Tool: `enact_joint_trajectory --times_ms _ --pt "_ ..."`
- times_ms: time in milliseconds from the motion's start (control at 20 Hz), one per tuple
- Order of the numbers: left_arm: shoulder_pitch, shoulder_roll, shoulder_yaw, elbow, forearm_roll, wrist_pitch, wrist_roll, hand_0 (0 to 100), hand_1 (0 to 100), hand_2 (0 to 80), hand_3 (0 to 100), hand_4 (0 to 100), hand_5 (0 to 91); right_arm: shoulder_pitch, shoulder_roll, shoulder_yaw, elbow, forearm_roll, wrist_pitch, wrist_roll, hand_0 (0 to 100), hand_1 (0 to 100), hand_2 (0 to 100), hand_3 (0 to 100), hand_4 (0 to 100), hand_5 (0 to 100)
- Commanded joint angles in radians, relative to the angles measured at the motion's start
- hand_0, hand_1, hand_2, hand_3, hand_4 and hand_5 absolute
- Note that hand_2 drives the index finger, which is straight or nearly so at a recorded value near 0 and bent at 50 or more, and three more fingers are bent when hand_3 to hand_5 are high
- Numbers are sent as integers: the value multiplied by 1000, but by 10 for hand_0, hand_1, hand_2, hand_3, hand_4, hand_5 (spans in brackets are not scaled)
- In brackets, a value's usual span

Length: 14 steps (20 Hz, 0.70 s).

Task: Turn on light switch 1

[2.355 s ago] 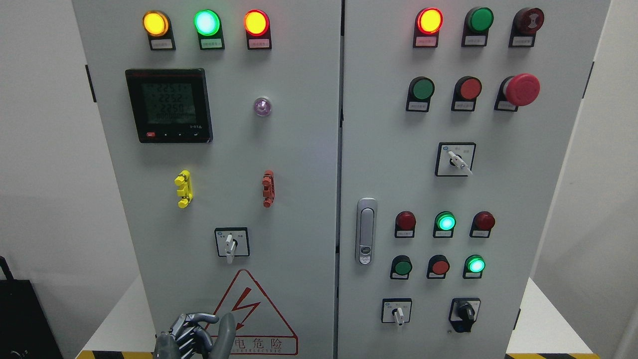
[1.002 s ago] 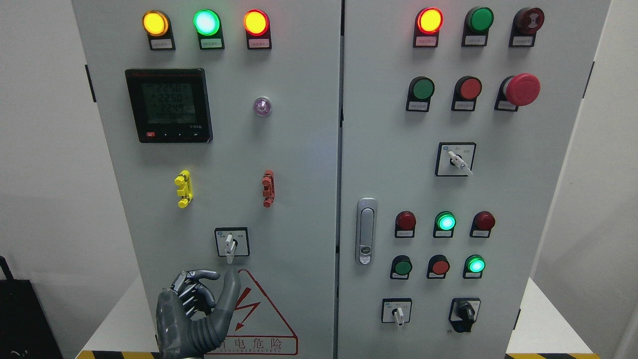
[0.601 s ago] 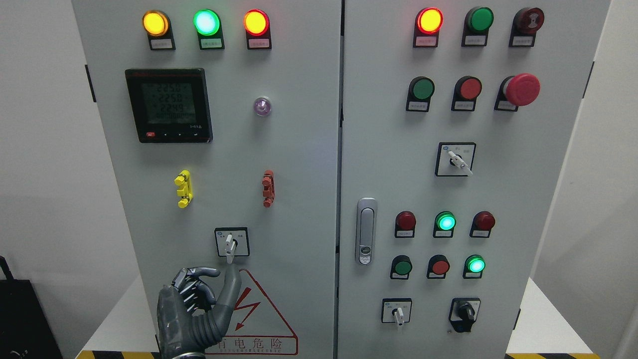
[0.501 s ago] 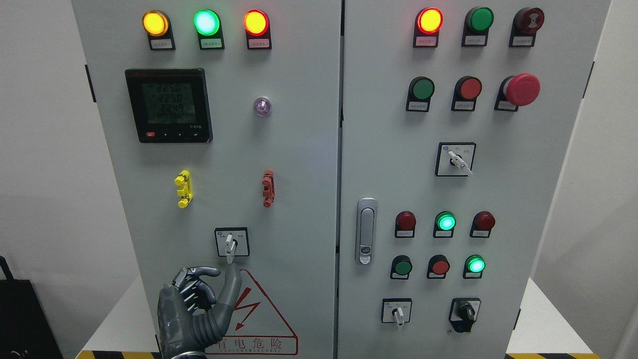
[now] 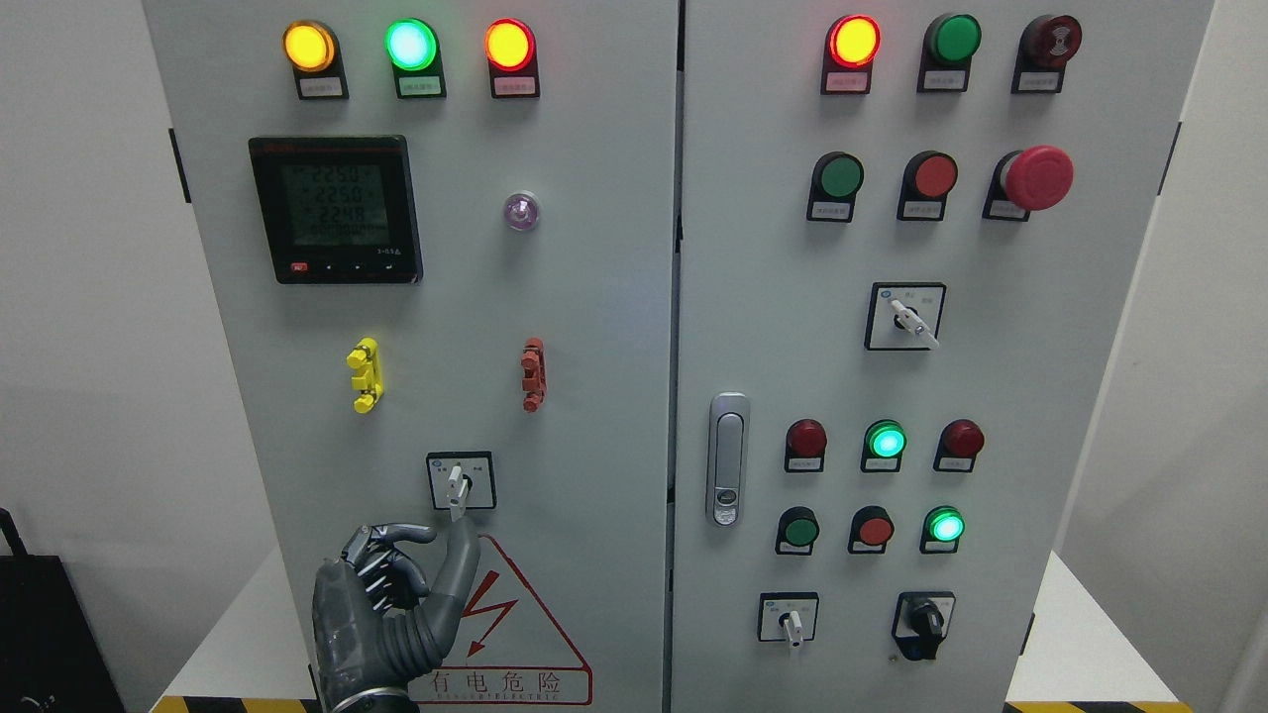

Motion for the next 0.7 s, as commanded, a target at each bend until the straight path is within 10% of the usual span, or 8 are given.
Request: enact_joint_trajectory --times_ms 0,651 --pt "-16 -6 1 13 1 3 0 138 684 552 980 989 841 0 0 0 0 0 -1 0 0 0 0 0 0 0" --pt "-45 -12 2 28 3 26 9 140 686 547 987 989 842 0 0 0 0 0 -1 0 0 0 0 0 0 0"
